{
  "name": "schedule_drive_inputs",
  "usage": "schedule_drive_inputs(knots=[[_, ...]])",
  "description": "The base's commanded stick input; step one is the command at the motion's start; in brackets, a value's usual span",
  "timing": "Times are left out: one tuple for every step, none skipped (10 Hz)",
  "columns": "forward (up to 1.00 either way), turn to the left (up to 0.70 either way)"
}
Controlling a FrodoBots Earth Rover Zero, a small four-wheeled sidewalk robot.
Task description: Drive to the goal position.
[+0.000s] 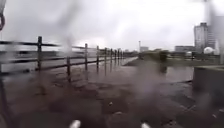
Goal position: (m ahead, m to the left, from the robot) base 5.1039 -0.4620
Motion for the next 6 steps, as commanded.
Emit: schedule_drive_inputs(knots=[[0.7, 0.0], [0.7, 0.0], [0.7, -0.08], [0.7, -0.18], [0.7, -0.27], [0.7, -0.26]])
